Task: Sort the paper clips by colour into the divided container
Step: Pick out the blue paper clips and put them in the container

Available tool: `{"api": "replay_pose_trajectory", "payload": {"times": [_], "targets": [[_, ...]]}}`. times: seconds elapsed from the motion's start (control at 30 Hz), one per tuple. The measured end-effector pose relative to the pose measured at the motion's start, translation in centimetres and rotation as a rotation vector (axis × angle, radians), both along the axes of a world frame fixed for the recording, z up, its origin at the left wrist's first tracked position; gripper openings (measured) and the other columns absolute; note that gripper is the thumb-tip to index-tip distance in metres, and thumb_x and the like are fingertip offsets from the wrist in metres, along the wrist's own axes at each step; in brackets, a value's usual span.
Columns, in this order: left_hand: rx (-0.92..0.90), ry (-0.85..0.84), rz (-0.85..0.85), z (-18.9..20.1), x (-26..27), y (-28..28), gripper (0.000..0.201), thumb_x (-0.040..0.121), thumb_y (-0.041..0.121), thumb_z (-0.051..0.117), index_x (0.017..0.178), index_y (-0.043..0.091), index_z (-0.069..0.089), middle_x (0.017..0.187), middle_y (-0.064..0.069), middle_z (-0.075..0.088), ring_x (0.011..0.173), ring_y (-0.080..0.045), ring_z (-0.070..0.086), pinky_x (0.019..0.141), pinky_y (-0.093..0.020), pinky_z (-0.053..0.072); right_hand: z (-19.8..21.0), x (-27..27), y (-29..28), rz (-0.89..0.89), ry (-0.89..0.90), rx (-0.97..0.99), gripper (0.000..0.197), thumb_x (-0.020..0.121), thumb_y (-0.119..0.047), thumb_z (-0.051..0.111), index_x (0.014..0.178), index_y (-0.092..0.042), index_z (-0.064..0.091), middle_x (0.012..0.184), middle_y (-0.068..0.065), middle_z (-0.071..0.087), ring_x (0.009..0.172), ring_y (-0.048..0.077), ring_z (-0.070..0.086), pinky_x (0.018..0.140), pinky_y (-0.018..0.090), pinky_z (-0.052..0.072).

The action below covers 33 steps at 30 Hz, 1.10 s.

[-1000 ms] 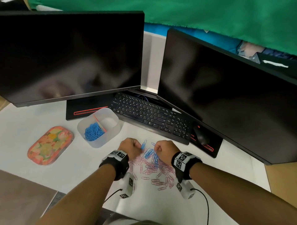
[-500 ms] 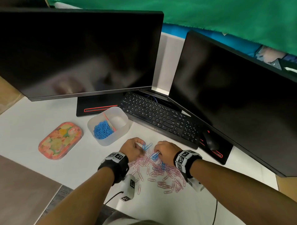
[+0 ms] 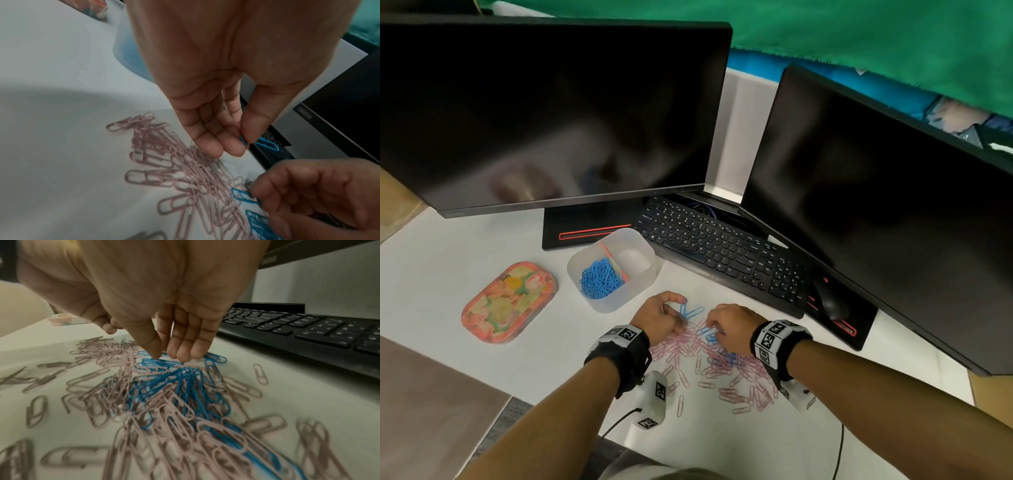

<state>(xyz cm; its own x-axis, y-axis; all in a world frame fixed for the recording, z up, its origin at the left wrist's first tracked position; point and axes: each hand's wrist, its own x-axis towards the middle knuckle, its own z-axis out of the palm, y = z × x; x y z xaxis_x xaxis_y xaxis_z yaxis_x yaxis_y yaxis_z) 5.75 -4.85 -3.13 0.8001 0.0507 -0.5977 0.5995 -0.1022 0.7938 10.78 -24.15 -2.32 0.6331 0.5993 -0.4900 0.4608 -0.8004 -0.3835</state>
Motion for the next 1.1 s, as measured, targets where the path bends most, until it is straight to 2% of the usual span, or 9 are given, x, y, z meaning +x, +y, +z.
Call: {"api": "replay_pose_trajectory", "payload": {"times": [0.13,0.3,0.37,0.43,0.57,0.73,0.87,0.97,1.1], "targets": [[0.002,-0.003,0.009,0.14,-0.28,0.22,0.039,0.077,-0.015,0.065,0.107,0.010,0.059,0.063,-0.006,0.063,0.058,-0.016,0.063,0.055,-0.022,0.056,0.05,0.11,0.22,0.070,-0.033,-0.024,0.025,0.087,-0.017,0.057,0.112,-0.021,0.057,0.113,-0.001,0.056,0.099,0.023,0.057,0.081,0.027,0.045],[0.002,-0.003,-0.001,-0.12,-0.38,0.55,0.037,0.079,-0.010,0.067,0.107,0.012,0.059,0.074,-0.013,0.067,0.067,-0.021,0.065,0.066,-0.026,0.058,-0.24,0.06,0.16,0.083,-0.054,-0.076,0.014,0.087,-0.014,0.054,0.096,-0.017,0.063,0.106,0.003,0.059,0.095,0.027,0.059,0.081,0.032,0.050],[0.001,-0.007,-0.004,-0.20,-0.40,0.59,0.036,0.078,-0.011,0.066,0.105,0.013,0.060,0.076,-0.015,0.067,0.069,-0.023,0.065,0.072,-0.032,0.058,-0.27,0.03,0.15,0.086,-0.065,-0.089,0.012,0.087,-0.012,0.052,0.092,-0.016,0.062,0.104,0.004,0.059,0.093,0.028,0.059,0.079,0.033,0.050],[0.004,-0.009,-0.008,-0.25,-0.35,0.57,0.036,0.078,-0.011,0.066,0.103,0.014,0.060,0.072,-0.013,0.067,0.067,-0.023,0.064,0.074,-0.035,0.057,-0.38,0.01,0.13,0.091,-0.069,-0.096,0.012,0.087,-0.012,0.051,0.092,-0.014,0.061,0.103,0.005,0.058,0.092,0.029,0.058,0.077,0.033,0.049],[0.016,-0.013,-0.012,-0.13,-0.35,0.48,0.033,0.078,-0.010,0.067,0.099,0.014,0.060,0.061,-0.007,0.064,0.060,-0.021,0.060,0.065,-0.030,0.055,-0.57,-0.02,0.05,0.073,-0.081,-0.092,0.012,0.087,-0.011,0.049,0.089,-0.014,0.060,0.103,0.005,0.055,0.091,0.029,0.058,0.078,0.035,0.050],[0.029,-0.014,-0.019,0.02,-0.41,0.54,0.032,0.077,-0.010,0.066,0.094,0.016,0.062,0.058,-0.004,0.065,0.062,-0.023,0.062,0.071,-0.036,0.056,-0.61,-0.14,0.02,0.083,-0.098,-0.093,0.013,0.090,-0.011,0.047,0.081,-0.020,0.050,0.102,0.007,0.055,0.089,0.029,0.058,0.076,0.035,0.049],[0.035,-0.009,-0.025,0.14,-0.53,0.61,0.031,0.077,-0.009,0.067,0.093,0.017,0.062,0.059,-0.003,0.066,0.057,-0.018,0.062,0.063,-0.030,0.056,-0.27,-0.31,-0.25,0.063,-0.087,-0.062,0.005,0.089,-0.017,0.049,0.090,-0.018,0.054,0.104,0.004,0.055,0.091,0.027,0.058,0.078,0.034,0.049],[0.040,0.000,-0.030,0.08,-0.62,0.61,0.030,0.078,-0.009,0.067,0.093,0.016,0.062,0.056,0.000,0.065,0.056,-0.017,0.062,0.062,-0.029,0.056,-0.06,-0.43,-0.40,0.031,-0.079,-0.077,0.020,0.087,-0.026,0.055,0.105,-0.017,0.054,0.110,0.002,0.054,0.095,0.026,0.057,0.082,0.036,0.050],[0.036,0.012,-0.031,0.26,-0.60,0.51,0.030,0.078,-0.010,0.066,0.095,0.015,0.063,0.061,-0.003,0.066,0.057,-0.017,0.062,0.064,-0.030,0.057,-0.09,-0.44,0.33,0.002,-0.107,-0.139,0.019,0.088,-0.024,0.056,0.102,-0.011,0.058,0.110,0.007,0.055,0.097,0.030,0.059,0.082,0.037,0.051]]}}
